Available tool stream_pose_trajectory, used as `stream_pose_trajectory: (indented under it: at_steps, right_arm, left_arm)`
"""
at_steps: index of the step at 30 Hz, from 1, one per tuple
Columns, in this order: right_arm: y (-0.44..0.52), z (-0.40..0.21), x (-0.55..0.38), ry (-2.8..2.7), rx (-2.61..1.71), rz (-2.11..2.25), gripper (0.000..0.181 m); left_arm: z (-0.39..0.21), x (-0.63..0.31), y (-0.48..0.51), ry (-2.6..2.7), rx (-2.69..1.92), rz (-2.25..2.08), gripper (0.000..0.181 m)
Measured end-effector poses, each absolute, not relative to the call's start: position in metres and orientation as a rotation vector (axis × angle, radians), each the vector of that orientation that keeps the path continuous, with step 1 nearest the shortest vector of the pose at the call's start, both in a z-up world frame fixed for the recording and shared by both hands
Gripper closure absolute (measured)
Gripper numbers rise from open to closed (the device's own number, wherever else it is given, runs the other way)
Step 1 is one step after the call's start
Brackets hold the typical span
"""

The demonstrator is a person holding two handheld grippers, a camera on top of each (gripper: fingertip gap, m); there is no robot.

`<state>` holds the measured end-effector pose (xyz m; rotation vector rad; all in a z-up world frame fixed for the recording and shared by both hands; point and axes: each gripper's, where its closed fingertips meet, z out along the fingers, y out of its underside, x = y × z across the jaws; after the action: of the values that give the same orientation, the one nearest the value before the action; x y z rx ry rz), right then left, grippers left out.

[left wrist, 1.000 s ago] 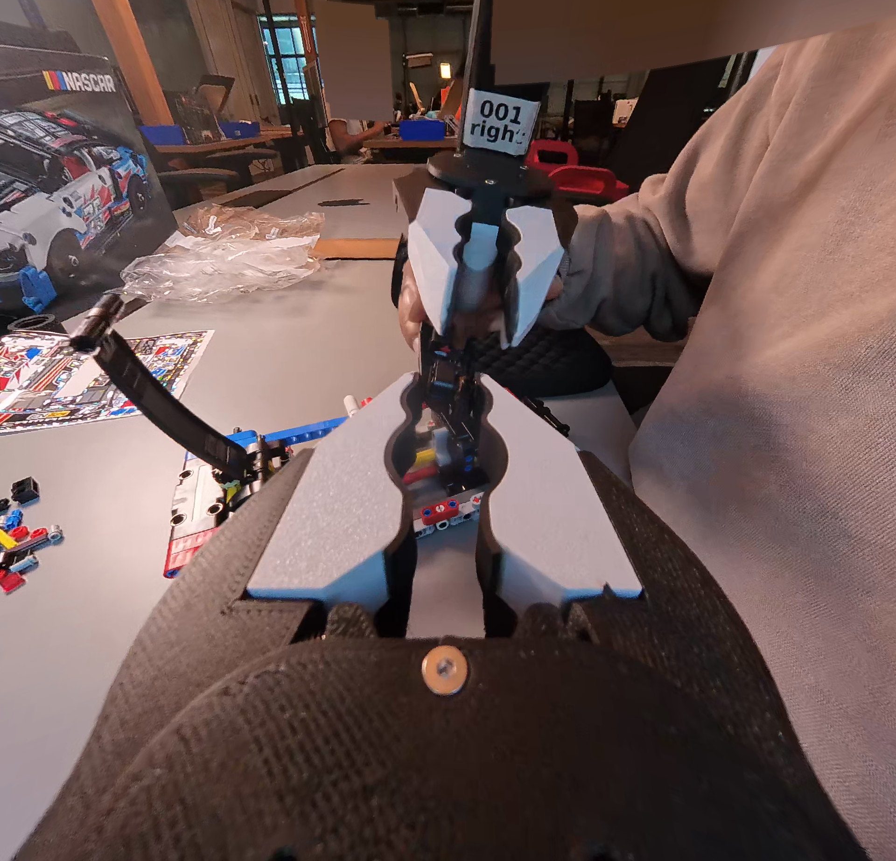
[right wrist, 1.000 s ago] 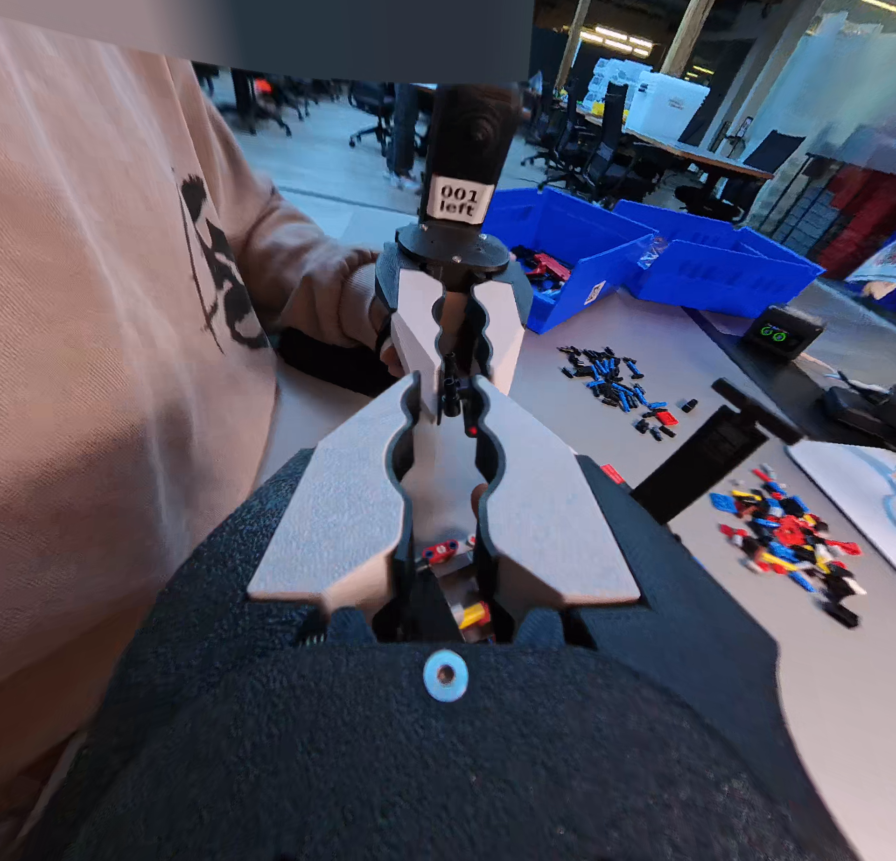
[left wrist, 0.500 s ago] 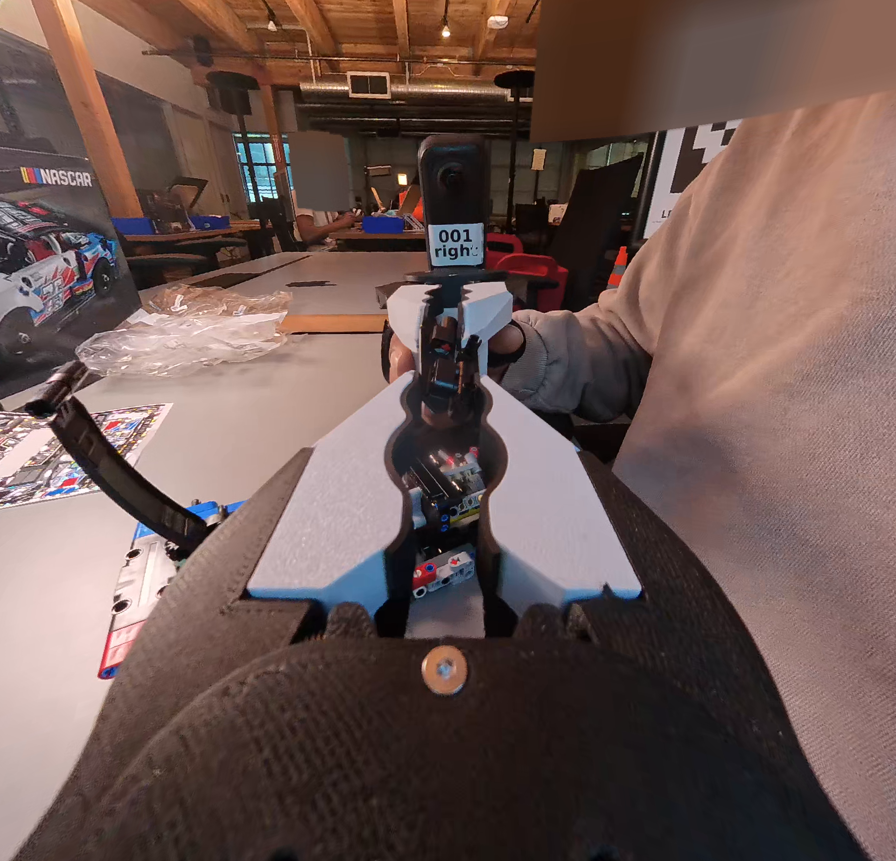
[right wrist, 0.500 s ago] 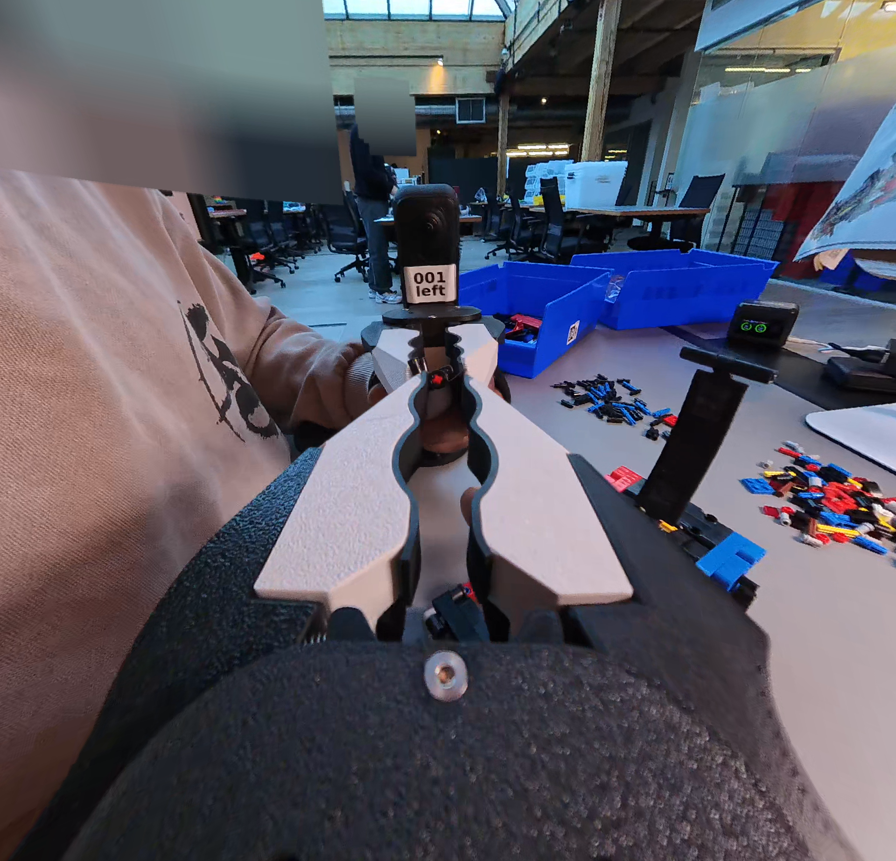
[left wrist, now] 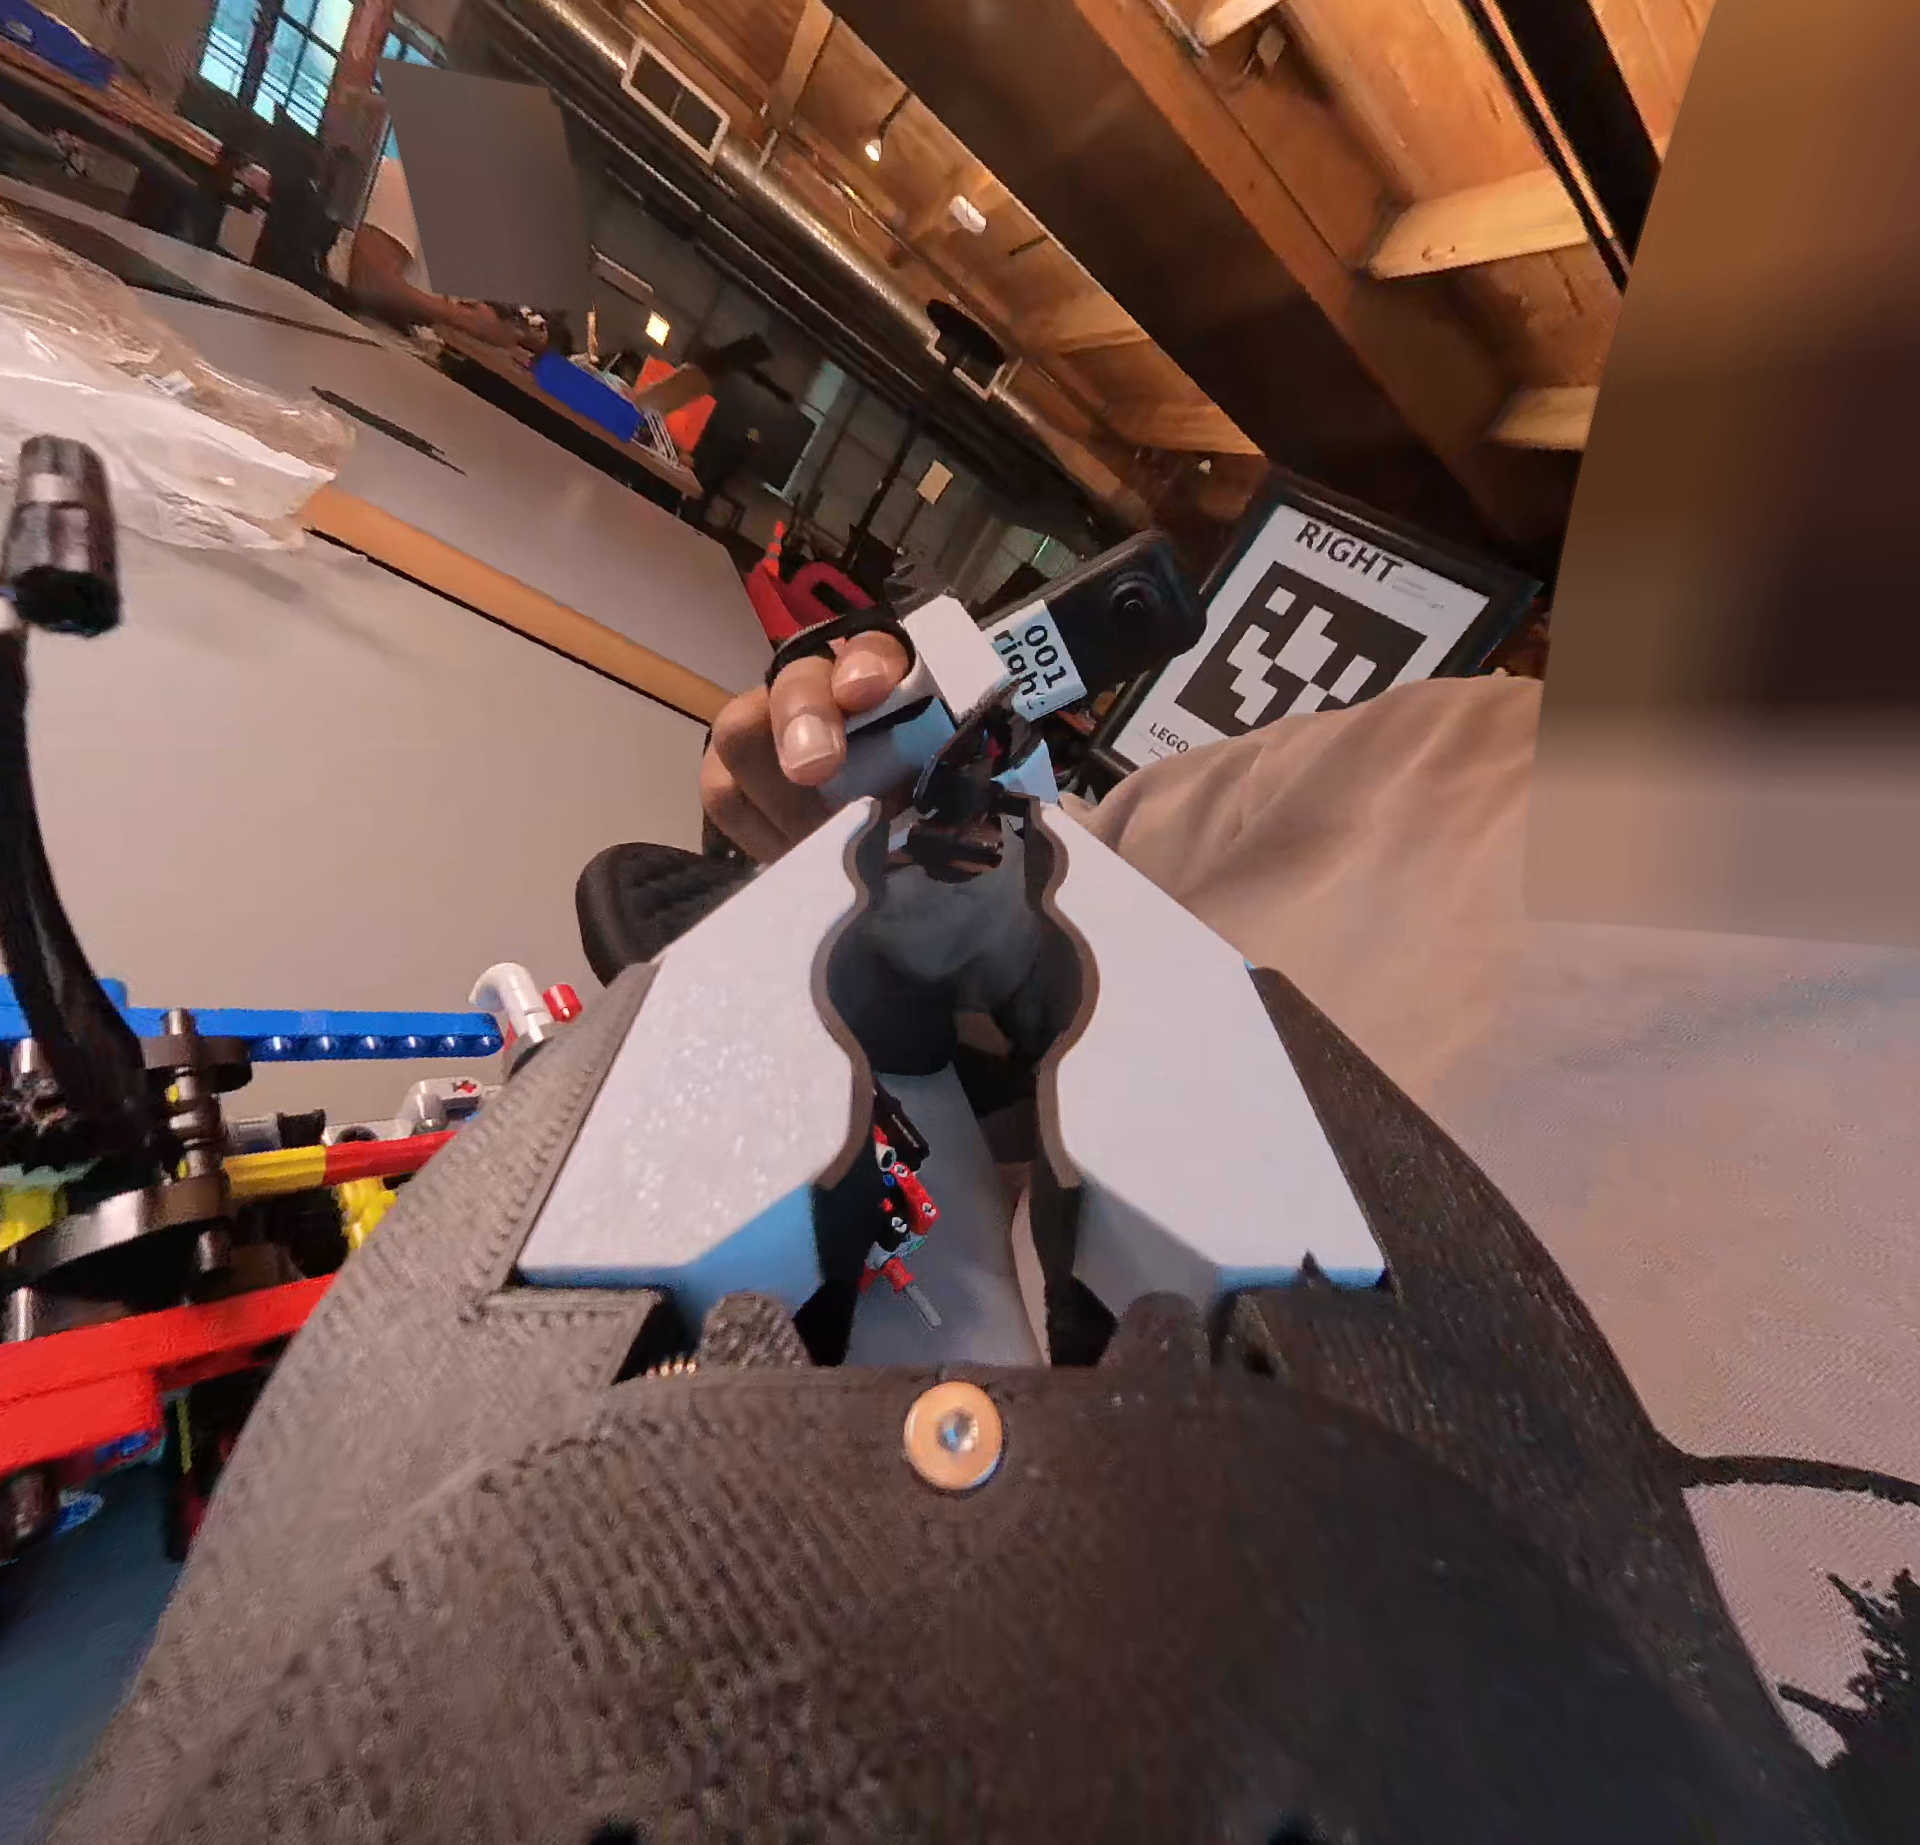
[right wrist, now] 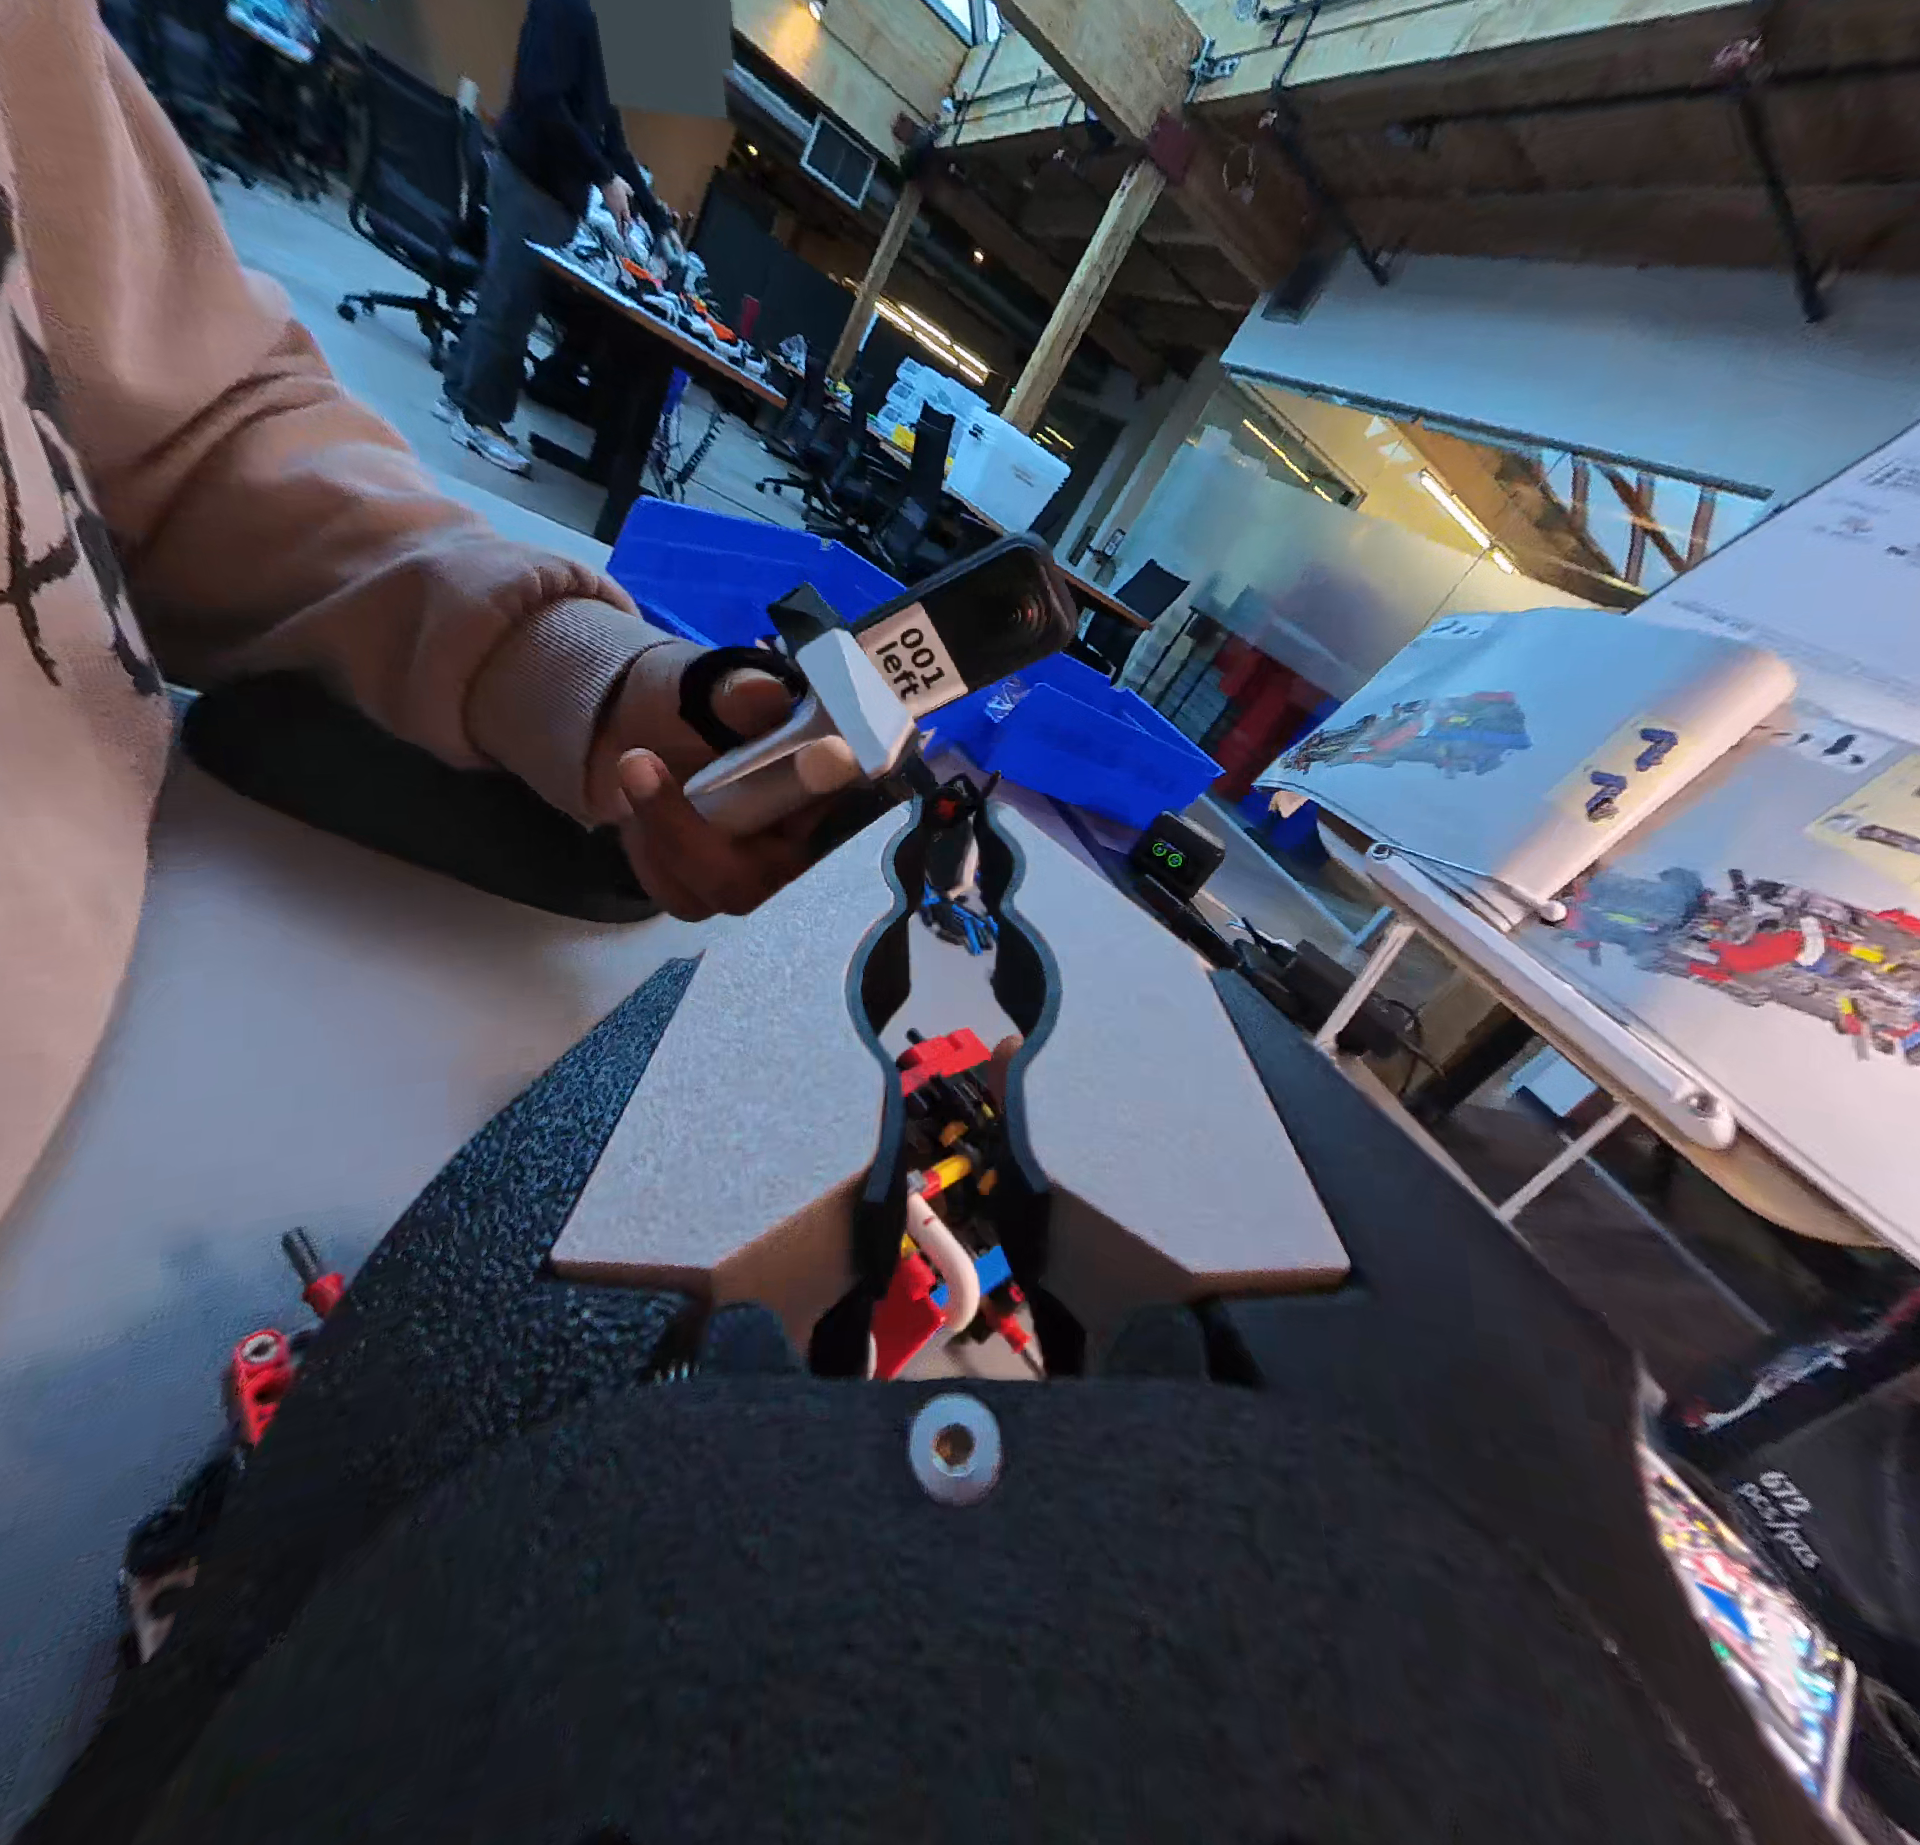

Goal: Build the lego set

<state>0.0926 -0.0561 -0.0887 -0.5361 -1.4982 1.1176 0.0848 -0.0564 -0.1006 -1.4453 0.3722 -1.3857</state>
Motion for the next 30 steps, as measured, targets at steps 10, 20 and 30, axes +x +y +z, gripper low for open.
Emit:
stream_pose_trajectory:
  at_steps: [10, 20, 30]
  right_arm:
    - [-0.05, -0.109, 0.096, -1.572, -0.654, 1.152, 0.17]
    - [-0.038, -0.126, 0.082, -1.758, -1.13, 1.337, 0.167]
    - [-0.027, -0.14, 0.072, -1.746, -1.329, 1.493, 0.175]
  left_arm:
    - [-0.109, 0.083, -0.043, 0.461, -1.505, -1.202, 0.167]
    - [-0.129, 0.088, -0.032, 0.738, -1.591, -0.812, 0.167]
    - [-0.137, 0.079, -0.023, 0.758, -1.597, -0.781, 0.167]
